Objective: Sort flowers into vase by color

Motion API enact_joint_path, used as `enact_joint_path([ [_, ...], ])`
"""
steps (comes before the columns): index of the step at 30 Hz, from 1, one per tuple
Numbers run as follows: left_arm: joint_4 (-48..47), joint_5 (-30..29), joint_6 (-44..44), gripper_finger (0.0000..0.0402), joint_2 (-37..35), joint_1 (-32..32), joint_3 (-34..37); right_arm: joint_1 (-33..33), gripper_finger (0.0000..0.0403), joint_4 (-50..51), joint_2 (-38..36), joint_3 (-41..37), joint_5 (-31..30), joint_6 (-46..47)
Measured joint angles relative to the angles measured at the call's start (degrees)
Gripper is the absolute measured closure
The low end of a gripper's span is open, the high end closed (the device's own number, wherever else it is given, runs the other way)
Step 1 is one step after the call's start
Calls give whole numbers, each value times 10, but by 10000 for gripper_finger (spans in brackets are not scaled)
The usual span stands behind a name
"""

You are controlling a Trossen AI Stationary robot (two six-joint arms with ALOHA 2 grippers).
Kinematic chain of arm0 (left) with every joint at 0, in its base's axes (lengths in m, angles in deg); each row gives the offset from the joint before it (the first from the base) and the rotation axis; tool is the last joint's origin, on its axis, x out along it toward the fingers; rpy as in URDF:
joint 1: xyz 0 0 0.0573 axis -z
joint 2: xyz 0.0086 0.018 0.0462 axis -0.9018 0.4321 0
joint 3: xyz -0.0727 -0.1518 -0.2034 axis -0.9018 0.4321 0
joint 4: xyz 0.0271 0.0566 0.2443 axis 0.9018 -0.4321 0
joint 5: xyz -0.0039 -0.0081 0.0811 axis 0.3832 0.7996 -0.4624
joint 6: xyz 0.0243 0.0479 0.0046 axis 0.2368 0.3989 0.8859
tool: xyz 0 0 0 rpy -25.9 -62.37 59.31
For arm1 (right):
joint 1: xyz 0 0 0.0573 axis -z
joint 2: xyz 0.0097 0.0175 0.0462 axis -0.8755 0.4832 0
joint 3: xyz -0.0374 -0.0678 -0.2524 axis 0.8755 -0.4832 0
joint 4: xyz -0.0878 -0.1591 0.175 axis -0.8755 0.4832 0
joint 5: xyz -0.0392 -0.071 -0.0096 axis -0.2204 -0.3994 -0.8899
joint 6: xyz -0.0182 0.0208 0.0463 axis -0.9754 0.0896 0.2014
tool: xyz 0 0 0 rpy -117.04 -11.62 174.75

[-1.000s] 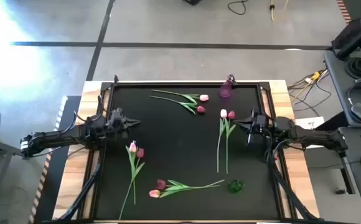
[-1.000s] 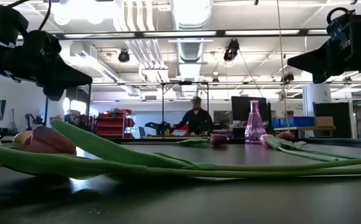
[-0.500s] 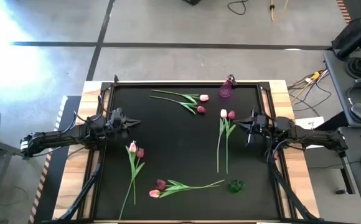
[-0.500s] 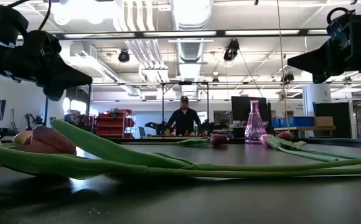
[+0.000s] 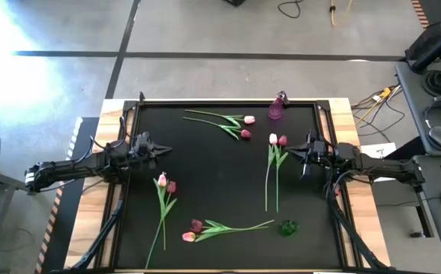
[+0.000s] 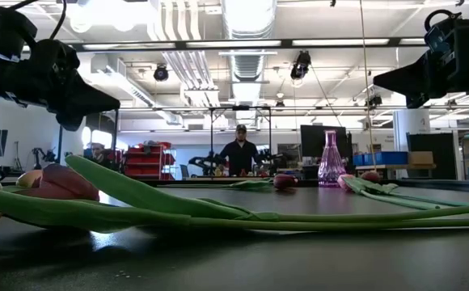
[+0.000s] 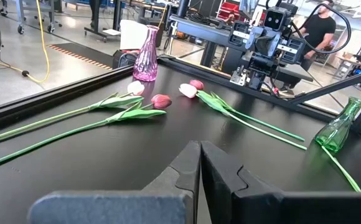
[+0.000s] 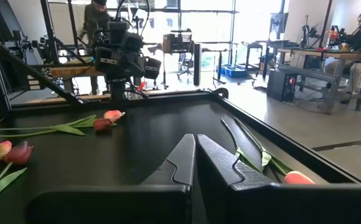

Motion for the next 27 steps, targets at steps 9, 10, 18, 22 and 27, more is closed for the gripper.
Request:
enact_joint_path([
  [9, 0, 0, 0, 402, 0, 0, 0, 0, 394, 0, 0, 0, -1, 0],
  [10, 0, 0, 0, 402, 0, 0, 0, 0, 394, 0, 0, 0, -1, 0],
  [18, 0, 0, 0, 402, 0, 0, 0, 0, 394, -14, -1, 0, -4, 9],
  [22, 0, 0, 0, 402, 0, 0, 0, 0, 394, -14, -1, 0, -4, 102],
  [27, 0, 0, 0, 402, 0, 0, 0, 0, 394, -20, 1, 0, -16, 209],
])
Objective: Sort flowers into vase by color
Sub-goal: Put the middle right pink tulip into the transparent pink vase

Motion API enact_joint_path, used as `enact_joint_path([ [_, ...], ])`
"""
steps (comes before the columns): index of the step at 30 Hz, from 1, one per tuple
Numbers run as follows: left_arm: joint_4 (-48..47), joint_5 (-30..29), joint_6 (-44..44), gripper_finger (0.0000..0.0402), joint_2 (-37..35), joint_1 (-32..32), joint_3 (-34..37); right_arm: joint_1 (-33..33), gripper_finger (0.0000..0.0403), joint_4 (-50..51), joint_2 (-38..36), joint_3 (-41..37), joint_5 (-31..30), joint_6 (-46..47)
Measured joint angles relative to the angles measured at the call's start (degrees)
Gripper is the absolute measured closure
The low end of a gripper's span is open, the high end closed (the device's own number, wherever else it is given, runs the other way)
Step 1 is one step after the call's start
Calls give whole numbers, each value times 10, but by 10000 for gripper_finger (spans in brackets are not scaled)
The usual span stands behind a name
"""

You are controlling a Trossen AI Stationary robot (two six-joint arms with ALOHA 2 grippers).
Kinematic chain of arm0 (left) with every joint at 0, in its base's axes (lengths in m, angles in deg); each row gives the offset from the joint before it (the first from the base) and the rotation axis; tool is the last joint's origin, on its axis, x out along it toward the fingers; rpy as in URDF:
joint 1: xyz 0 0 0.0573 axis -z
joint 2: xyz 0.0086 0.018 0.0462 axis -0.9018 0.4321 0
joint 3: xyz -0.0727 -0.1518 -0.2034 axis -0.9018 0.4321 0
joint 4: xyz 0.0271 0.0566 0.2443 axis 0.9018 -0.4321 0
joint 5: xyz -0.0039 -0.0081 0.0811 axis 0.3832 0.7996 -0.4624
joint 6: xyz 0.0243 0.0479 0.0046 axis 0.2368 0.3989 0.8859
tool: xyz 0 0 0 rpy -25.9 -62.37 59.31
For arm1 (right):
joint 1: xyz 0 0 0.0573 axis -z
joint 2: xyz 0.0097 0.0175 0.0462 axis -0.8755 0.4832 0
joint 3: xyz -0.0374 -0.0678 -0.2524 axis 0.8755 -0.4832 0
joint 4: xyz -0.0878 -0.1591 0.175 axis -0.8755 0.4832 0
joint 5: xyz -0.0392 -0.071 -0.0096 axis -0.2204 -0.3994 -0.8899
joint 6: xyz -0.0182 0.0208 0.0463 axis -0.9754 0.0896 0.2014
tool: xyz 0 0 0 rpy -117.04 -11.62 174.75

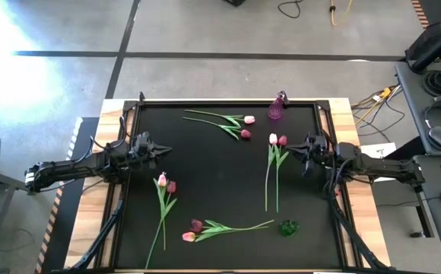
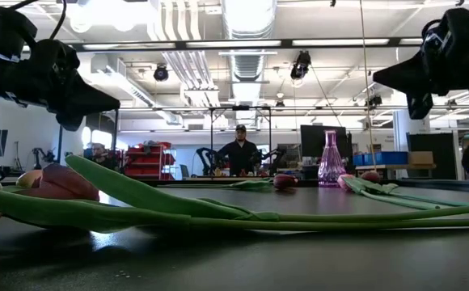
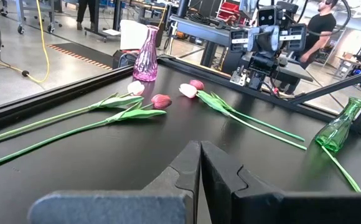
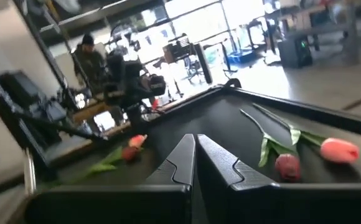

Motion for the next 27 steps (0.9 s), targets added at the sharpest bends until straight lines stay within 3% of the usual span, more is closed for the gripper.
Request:
enact_joint_path([
  [4, 0, 0, 0, 402, 0, 0, 0, 0, 394, -31, -2, 0, -1, 57],
  [13, 0, 0, 0, 402, 0, 0, 0, 0, 394, -77, 6, 1, 9, 85],
  [19, 0, 0, 0, 402, 0, 0, 0, -1, 378, 84, 83, 67, -58, 261],
  [23, 0, 0, 0, 402, 0, 0, 0, -1, 344, 209, 179, 128, -78, 325],
  [27, -1, 0, 0, 402, 0, 0, 0, -1, 303, 273, 287, 187, -75, 387],
])
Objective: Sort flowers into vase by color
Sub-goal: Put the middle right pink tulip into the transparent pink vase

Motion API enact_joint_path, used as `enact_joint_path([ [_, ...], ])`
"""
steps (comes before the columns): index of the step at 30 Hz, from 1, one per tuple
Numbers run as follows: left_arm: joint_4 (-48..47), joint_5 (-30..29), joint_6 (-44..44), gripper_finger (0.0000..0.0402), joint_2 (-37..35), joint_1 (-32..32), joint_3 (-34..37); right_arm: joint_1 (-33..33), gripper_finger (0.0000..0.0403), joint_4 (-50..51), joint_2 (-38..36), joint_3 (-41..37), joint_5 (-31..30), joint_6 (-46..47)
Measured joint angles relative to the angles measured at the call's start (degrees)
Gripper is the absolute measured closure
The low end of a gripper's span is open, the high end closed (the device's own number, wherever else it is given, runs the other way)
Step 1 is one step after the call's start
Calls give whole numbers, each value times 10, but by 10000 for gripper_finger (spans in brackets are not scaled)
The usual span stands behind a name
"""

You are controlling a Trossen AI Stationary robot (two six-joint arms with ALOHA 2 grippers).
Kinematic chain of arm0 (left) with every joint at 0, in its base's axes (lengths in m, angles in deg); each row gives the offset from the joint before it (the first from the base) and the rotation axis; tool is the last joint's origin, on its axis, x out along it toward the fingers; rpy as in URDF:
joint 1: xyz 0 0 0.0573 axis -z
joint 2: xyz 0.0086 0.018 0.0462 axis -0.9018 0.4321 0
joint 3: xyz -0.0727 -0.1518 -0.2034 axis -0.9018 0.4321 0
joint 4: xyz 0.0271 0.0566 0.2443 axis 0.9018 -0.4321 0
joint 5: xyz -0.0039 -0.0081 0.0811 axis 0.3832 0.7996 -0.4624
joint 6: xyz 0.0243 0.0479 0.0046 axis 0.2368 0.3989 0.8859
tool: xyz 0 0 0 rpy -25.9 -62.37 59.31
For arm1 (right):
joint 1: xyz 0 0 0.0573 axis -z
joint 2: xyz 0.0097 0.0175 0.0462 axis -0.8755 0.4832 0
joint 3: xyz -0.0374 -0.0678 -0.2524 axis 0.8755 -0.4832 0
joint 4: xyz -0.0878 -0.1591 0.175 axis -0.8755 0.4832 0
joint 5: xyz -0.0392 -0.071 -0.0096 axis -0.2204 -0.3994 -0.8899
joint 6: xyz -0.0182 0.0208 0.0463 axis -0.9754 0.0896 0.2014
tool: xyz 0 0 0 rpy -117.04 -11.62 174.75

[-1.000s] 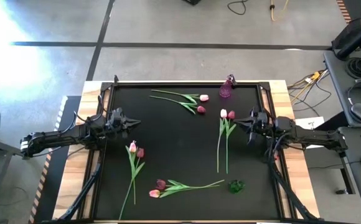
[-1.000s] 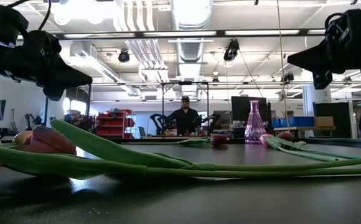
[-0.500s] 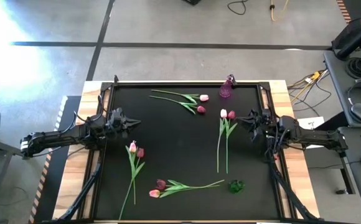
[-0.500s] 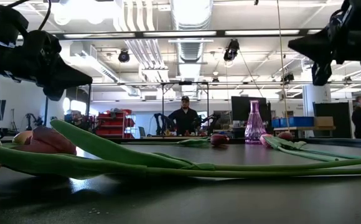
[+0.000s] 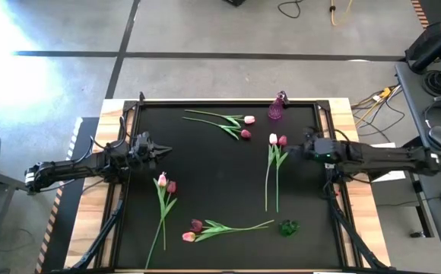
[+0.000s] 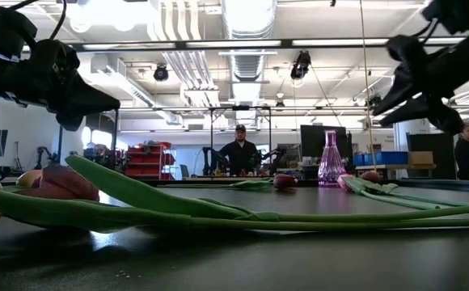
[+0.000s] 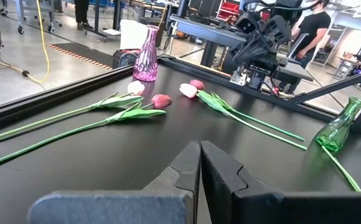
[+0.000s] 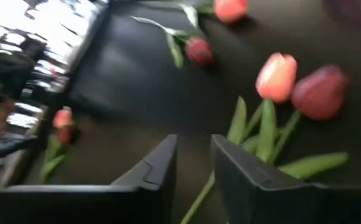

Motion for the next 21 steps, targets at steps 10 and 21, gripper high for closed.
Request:
enact_joint_path([
  [10, 3, 0, 0, 402, 0, 0, 0, 0, 216, 36, 282, 136, 38, 112],
  [21, 3, 0, 0, 402, 0, 0, 0, 8, 235, 111, 501, 221, 104, 194],
])
